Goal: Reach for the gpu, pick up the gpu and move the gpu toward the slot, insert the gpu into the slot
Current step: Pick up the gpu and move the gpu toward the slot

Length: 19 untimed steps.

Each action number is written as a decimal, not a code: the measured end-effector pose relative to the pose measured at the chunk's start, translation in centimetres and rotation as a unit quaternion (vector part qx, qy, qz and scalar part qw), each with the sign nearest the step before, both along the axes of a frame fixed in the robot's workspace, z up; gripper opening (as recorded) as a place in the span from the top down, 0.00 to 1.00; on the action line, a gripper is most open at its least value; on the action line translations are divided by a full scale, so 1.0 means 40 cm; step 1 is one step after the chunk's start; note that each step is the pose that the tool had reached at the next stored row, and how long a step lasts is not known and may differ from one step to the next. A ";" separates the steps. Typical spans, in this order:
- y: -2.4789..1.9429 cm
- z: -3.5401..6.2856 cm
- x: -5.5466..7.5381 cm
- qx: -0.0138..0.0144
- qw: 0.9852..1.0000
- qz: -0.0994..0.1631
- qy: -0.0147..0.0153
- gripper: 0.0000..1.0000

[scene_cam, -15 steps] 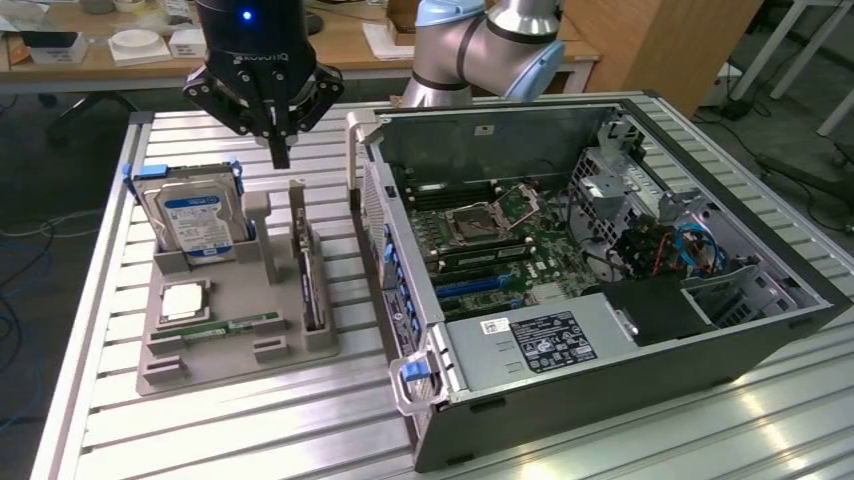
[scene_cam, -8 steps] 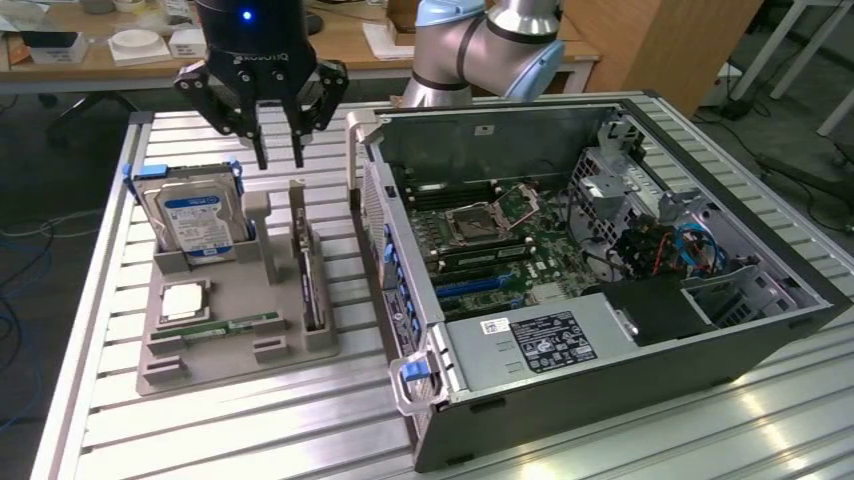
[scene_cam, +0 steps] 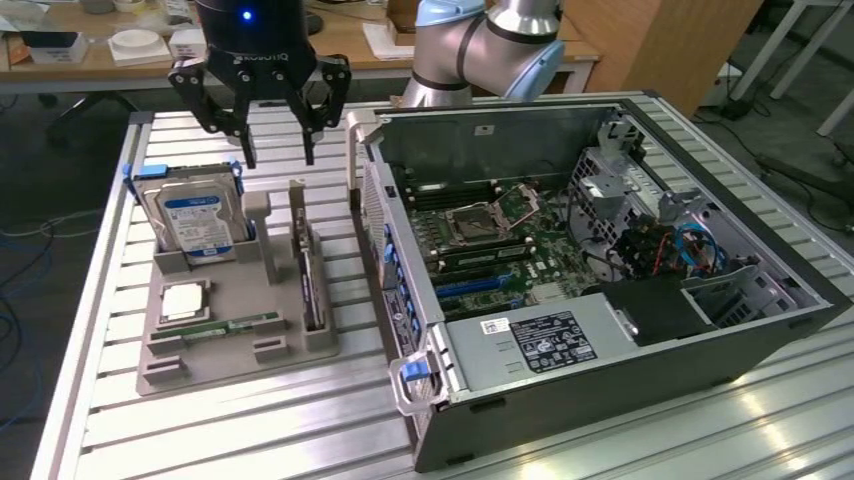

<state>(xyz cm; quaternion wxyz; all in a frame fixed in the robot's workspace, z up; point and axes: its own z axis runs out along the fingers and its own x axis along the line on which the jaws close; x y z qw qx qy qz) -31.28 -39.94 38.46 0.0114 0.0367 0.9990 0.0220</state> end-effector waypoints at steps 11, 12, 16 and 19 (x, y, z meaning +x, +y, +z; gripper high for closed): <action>0.000 -0.029 0.004 0.000 1.000 0.024 0.001 0.41; -0.001 -0.034 0.005 0.000 1.000 0.025 0.002 0.41; -0.002 -0.043 0.005 0.000 0.999 0.038 0.003 0.41; -0.002 -0.049 0.005 0.000 0.999 0.046 0.003 0.41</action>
